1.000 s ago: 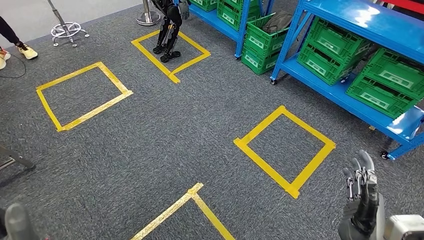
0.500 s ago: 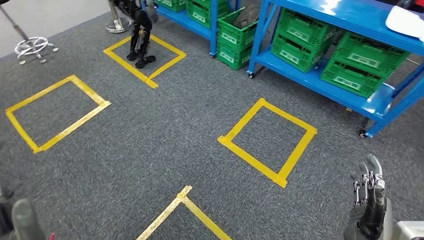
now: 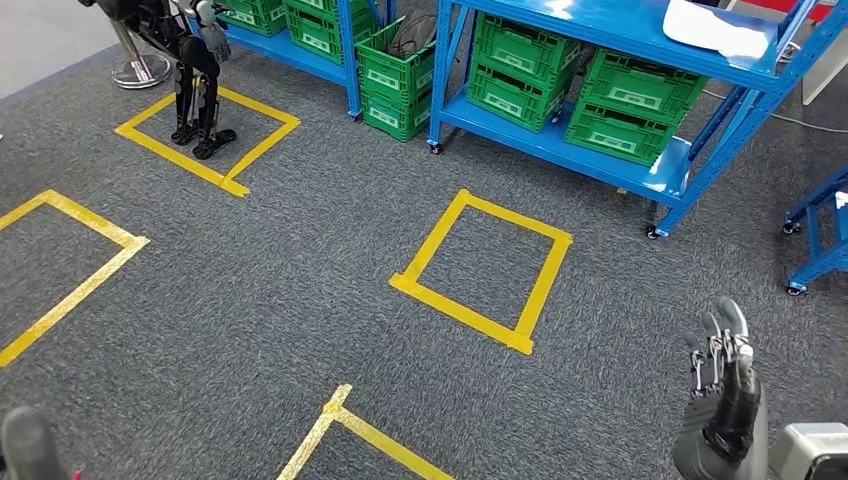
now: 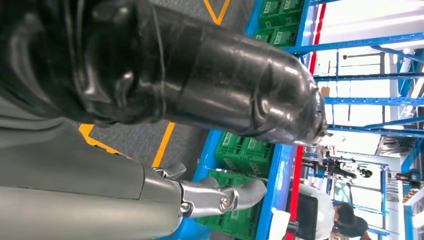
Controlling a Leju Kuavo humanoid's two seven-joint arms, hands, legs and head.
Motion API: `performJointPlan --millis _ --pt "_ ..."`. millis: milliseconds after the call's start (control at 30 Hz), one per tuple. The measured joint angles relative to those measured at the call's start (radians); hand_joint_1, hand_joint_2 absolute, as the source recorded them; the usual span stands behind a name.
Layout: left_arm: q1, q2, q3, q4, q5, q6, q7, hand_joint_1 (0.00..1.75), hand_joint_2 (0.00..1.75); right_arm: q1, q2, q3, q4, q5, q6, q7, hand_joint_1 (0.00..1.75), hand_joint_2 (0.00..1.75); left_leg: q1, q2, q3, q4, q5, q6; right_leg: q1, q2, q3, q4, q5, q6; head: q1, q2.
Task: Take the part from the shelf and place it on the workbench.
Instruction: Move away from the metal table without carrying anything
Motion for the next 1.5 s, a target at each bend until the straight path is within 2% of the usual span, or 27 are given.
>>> performJointPlan --millis 67,133,167,200,233,300,333,400,433,500,567,633,667,700,733,800,867,933,1000,1067,1133,1167,1233,1300,1367,1433,1500 --pt "-0.002 0.0 -0.004 0.0 -0.004 -0.004 0.004 0.0 0.0 -0.002 0.0 0.0 0.0 -0.001 0.0 0.0 0.0 0.0 -0.004 0.022 -0.001 0.0 0.0 0.005 -0.003 -0.041 -0.059 0.123 -0.066 0.007 0.015 0.0" --pt "-0.008 0.0 -0.01 0.0 -0.012 -0.006 0.007 0.0 0.0 -0.002 0.0 0.0 0.001 -0.003 0.001 -0.001 0.0 0.0 -0.008 0.045 0.0 0.0 -0.003 0.007 -0.006 -0.05 -0.097 0.2 -0.088 0.01 0.021 0.0" --pt "-0.011 0.0 -0.013 0.001 -0.015 -0.007 0.009 0.0 0.0 -0.001 0.0 0.0 0.001 -0.007 0.001 -0.002 0.0 0.0 -0.01 0.056 0.001 0.0 -0.006 0.007 -0.006 -0.052 -0.092 0.189 -0.073 0.009 0.023 0.0" --pt "-0.014 0.0 -0.016 0.001 -0.017 -0.007 0.011 0.0 0.0 -0.001 0.0 0.0 0.002 -0.014 0.001 -0.004 0.0 0.0 -0.011 0.067 0.004 0.0 -0.009 0.006 -0.005 -0.056 -0.068 0.141 -0.042 0.006 0.026 0.0" --pt "-0.017 0.0 -0.019 0.001 -0.019 -0.007 0.012 0.0 0.0 -0.002 0.0 0.0 0.002 -0.023 0.001 -0.007 0.0 0.0 -0.012 0.076 0.008 0.0 -0.012 0.005 -0.001 -0.069 -0.032 0.069 -0.009 0.0 0.029 0.0" --pt "-0.019 0.0 -0.021 0.001 -0.021 -0.007 0.014 0.0 0.0 -0.003 0.0 0.001 0.002 -0.04 0.0 -0.015 0.0 0.0 -0.014 0.092 0.016 -0.001 -0.019 -0.001 0.008 -0.1 0.023 -0.041 0.031 -0.014 0.029 0.0" --pt "-0.021 0.0 -0.022 0.001 -0.021 -0.007 0.015 0.0 0.0 -0.003 0.0 0.001 0.001 -0.045 0.0 -0.019 0.0 0.0 -0.014 0.099 0.019 -0.001 -0.022 -0.006 0.014 -0.108 0.034 -0.065 0.035 -0.021 0.029 0.0" --pt "-0.024 0.0 -0.022 0.001 -0.021 -0.007 0.016 0.0 0.0 -0.003 0.0 0.001 0.001 -0.049 0.001 -0.022 0.0 0.0 -0.011 0.112 0.027 -0.007 -0.025 -0.018 0.02 -0.095 0.037 -0.075 0.036 -0.031 0.032 0.0" --pt "-0.027 0.0 -0.023 0.001 -0.02 -0.007 0.016 0.0 0.0 -0.003 0.0 0.001 0.0 -0.05 0.001 -0.023 0.0 0.0 -0.01 0.11 0.03 -0.007 -0.028 -0.023 0.018 -0.087 0.047 -0.084 0.039 -0.036 0.034 0.0" --pt "-0.032 0.0 -0.023 0.0 -0.021 -0.007 0.016 0.0 0.0 -0.004 0.0 0.001 0.0 -0.051 0.0 -0.024 0.0 0.0 -0.009 0.077 0.013 0.036 -0.057 -0.03 0.01 -0.07 0.07 -0.105 0.049 -0.044 0.03 0.0" --pt "-0.032 0.001 -0.024 0.001 -0.02 -0.007 0.016 0.0 0.0 -0.006 0.0 0.001 0.001 -0.053 -0.001 -0.024 0.0 0.0 -0.007 0.036 -0.049 0.156 -0.109 -0.033 0.005 -0.051 0.079 -0.112 0.052 -0.05 0.016 0.0" --pt "-0.031 0.002 -0.026 0.002 -0.019 -0.007 0.017 0.0 0.0 -0.007 0.0 0.001 0.003 -0.058 -0.002 -0.023 0.0 0.0 -0.006 0.025 -0.112 0.255 -0.127 -0.035 0.004 -0.029 0.08 -0.11 0.051 -0.051 0.004 0.0" --pt "-0.032 0.002 -0.026 0.002 -0.018 -0.007 0.017 0.0 0.0 -0.007 0.0 0.001 0.004 -0.061 -0.002 -0.023 0.0 0.0 -0.006 0.023 -0.122 0.255 -0.109 -0.035 0.004 -0.017 0.081 -0.108 0.048 -0.05 0.0 0.0" --pt "-0.032 0.003 -0.027 0.003 -0.018 -0.007 0.017 0.0 0.0 -0.007 0.0 0.001 0.005 -0.065 -0.002 -0.022 0.0 0.0 -0.005 0.019 -0.115 0.219 -0.074 -0.035 0.004 -0.005 0.083 -0.106 0.045 -0.048 -0.004 0.0" --pt "-0.032 0.003 -0.027 0.003 -0.017 -0.007 0.017 0.0 0.0 -0.007 0.0 0.001 0.007 -0.067 -0.002 -0.022 0.0 0.0 -0.003 0.005 -0.094 0.155 -0.032 -0.034 0.003 0.008 0.084 -0.101 0.041 -0.044 -0.008 0.0" --pt "-0.032 0.003 -0.028 0.003 -0.015 -0.007 0.017 0.0 0.0 -0.007 0.0 0.001 0.008 -0.07 -0.002 -0.022 0.0 0.0 0.002 -0.034 -0.047 0.043 0.013 -0.032 0.003 0.031 0.079 -0.087 0.031 -0.033 -0.015 0.0" --pt "-0.032 0.003 -0.028 0.004 -0.012 -0.007 0.017 0.0 0.0 -0.008 0.0 0.001 0.009 -0.073 -0.002 -0.022 0.0 0.0 0.0 -0.05 -0.028 0.01 0.011 -0.027 0.0 0.05 0.065 -0.079 0.028 -0.02 -0.015 0.0" --pt "-0.034 0.003 -0.029 0.004 -0.01 -0.008 0.016 0.0 0.0 -0.006 0.001 0.001 0.009 -0.075 -0.002 -0.023 0.0 0.0 -0.002 -0.033 -0.022 0.006 0.013 -0.017 -0.005 0.06 0.052 -0.077 0.028 -0.009 -0.013 0.0" --pt "-0.035 0.003 -0.029 0.005 -0.009 -0.008 0.016 0.0 0.0 -0.006 0.001 0.001 0.009 -0.076 -0.002 -0.023 0.0 0.0 0.001 -0.011 -0.017 -0.001 0.014 -0.007 -0.003 0.022 0.03 -0.036 0.003 0.001 -0.005 0.0" --pt "-0.035 0.003 -0.03 0.005 -0.009 -0.011 0.016 0.0 0.0 -0.008 0.001 0.001 0.009 -0.077 -0.002 -0.024 0.0 0.0 -0.001 0.013 -0.015 -0.003 0.012 0.001 -0.002 -0.033 -0.026 0.078 -0.057 0.008 0.01 0.0" --pt "-0.035 0.003 -0.031 0.007 -0.008 -0.014 0.016 0.0 0.0 -0.009 0.001 0.001 0.011 -0.08 -0.002 -0.024 0.0 0.0 -0.005 0.038 -0.015 -0.003 0.009 0.005 -0.006 -0.05 -0.083 0.188 -0.098 0.012 0.017 0.0" --pt "-0.035 0.003 -0.032 0.008 -0.008 -0.016 0.016 0.0 0.0 -0.009 0.001 0.001 0.012 -0.081 -0.002 -0.024 0.0 0.0 -0.007 0.05 -0.014 -0.003 0.007 0.006 -0.006 -0.052 -0.089 0.2 -0.093 0.012 0.02 0.0" --pt "-0.036 0.003 -0.035 0.009 -0.008 -0.017 0.016 0.0 0.0 -0.008 0.001 0.001 0.014 -0.084 -0.002 -0.025 0.0 0.0 -0.009 0.072 -0.009 -0.003 0.003 0.005 -0.005 -0.063 -0.045 0.112 -0.036 0.006 0.026 0.0" --pt "-0.037 0.003 -0.038 0.01 -0.008 -0.017 0.016 0.0 0.0 -0.009 0.001 0.001 0.015 -0.085 -0.002 -0.027 0.0 0.0 -0.012 0.09 -0.001 -0.003 -0.002 0.0 0.003 -0.104 0.023 -0.023 0.016 -0.007 0.029 0.0" --pt "-0.037 0.003 -0.039 0.01 -0.008 -0.017 0.016 0.0 0.0 -0.01 0.002 0.001 0.014 -0.085 -0.002 -0.029 0.0 0.0 -0.012 0.105 0.006 -0.006 -0.005 -0.009 0.013 -0.129 0.05 -0.08 0.029 -0.019 0.03 0.0" --pt "-0.038 0.003 -0.04 0.01 -0.008 -0.017 0.016 0.0 0.0 -0.011 0.002 0.001 0.014 -0.085 -0.002 -0.03 0.0 0.0 -0.01 0.119 0.014 -0.011 -0.008 -0.02 0.015 -0.112 0.056 -0.088 0.032 -0.026 0.033 0.0" --pt "-0.041 0.003 -0.041 0.011 -0.008 -0.017 0.016 0.0 0.0 -0.01 0.003 0.002 0.014 -0.085 -0.002 -0.031 0.0 0.0 -0.007 0.093 0.011 0.006 -0.025 -0.029 0.009 -0.092 0.074 -0.105 0.042 -0.036 0.03 0.0"
